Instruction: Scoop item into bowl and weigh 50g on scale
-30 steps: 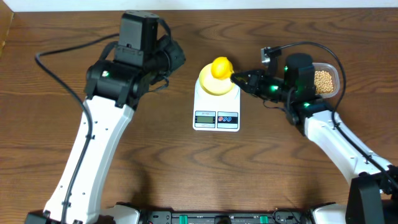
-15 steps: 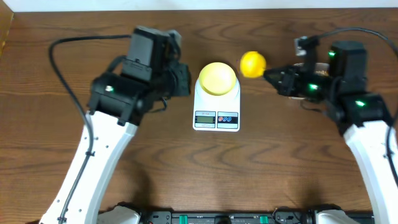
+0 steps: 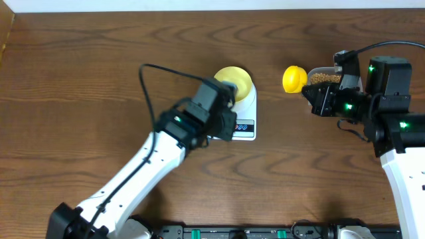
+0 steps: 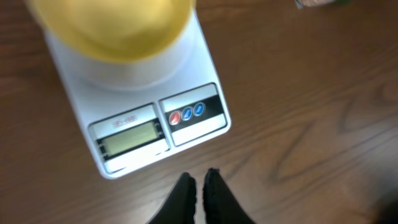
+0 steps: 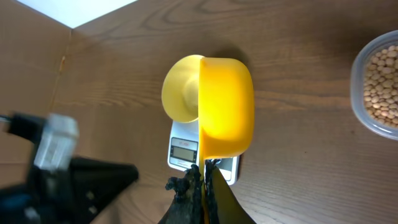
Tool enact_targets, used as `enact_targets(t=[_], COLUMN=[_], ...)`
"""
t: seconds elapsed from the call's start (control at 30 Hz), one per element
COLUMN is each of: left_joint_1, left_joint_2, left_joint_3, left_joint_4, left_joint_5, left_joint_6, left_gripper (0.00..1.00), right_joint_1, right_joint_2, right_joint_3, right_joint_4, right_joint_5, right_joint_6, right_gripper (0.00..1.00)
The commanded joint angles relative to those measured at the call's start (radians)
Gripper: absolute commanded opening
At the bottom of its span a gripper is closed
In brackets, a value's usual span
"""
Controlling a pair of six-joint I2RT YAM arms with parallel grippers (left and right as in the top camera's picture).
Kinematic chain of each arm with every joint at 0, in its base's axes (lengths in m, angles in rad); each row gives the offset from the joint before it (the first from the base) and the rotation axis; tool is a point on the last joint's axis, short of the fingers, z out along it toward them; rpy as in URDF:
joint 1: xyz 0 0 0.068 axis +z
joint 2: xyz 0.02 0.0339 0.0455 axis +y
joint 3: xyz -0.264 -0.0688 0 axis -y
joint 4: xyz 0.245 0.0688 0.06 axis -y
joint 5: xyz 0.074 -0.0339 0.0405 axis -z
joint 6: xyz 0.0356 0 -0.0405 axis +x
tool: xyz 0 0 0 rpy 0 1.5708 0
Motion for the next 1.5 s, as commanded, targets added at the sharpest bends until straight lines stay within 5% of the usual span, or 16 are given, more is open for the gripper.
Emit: enact_targets(t=[0.0, 0.73, 1.47], left_joint_1=[-0.034, -0.047, -0.047], left_joint_2=[0.024, 0.304, 0.373], left_joint_3=[-0.055, -0.061, -0.061], left_joint_4=[0.057, 0.246, 0.298], left_joint_5=[-0.060, -0.116, -0.155], left_joint_6=[-0.008, -0.039, -0.041], left_gripper=[0.08, 0.08, 0.08], right_joint_1=[-0.005, -0.005, -0.005], right_joint_2=[-0.009, -0.009, -0.009], right_joint_3=[0.016, 0.016, 0.016], right_joint_4=[-0.008, -0.025, -0.025], right_joint_5=[0.032, 0.062, 0.071], right_joint_6=[-0.025, -0.050, -0.051], right_gripper=[0.01, 0.01, 0.01])
